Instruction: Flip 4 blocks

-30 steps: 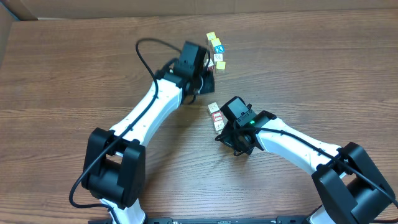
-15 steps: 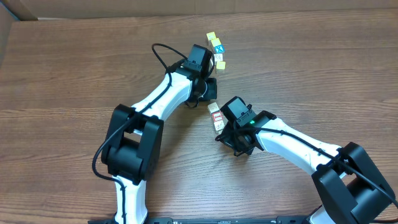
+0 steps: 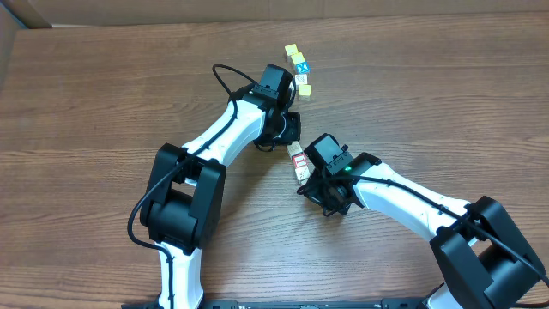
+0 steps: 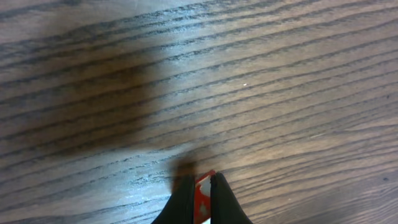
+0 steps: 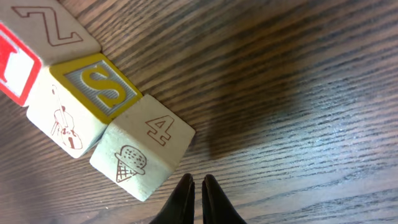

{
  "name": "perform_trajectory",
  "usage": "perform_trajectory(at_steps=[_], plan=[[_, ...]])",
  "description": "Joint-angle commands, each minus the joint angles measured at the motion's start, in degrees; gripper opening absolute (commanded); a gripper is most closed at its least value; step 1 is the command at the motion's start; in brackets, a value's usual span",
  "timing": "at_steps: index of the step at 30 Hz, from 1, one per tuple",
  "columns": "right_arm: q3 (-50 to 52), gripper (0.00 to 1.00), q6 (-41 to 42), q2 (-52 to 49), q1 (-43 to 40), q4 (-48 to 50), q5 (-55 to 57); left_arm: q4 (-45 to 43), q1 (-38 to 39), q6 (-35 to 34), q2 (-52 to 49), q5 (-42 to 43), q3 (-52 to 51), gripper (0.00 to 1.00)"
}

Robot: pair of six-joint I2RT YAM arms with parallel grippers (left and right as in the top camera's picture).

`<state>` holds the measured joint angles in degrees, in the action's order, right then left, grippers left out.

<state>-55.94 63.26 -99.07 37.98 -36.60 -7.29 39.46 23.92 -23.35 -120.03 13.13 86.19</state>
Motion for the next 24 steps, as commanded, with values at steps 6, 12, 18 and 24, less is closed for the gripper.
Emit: perform_trajectory(at_steps=[6,12,18,24], plan=[[0.7,0.08,4.1,0.0,0.3,0.9,-0.3,0.9,0.6,1.8,0.1,0.9,0.2,0.04],[0.9,0.08,4.1,0.0,0.3,2.7,0.4,1.5,0.6,2.2,0.1,1.0,0.2,0.04],[1.0,0.08,4.5,0.0,1.4,3.1,0.3,1.5,0.6,3.6,0.1,1.7,0.2,0.04],[1.0,0.08,6.8,0.0,3.1,4.0,0.4,1.6,0.6,4.4,0.1,1.9,0.2,0.04]])
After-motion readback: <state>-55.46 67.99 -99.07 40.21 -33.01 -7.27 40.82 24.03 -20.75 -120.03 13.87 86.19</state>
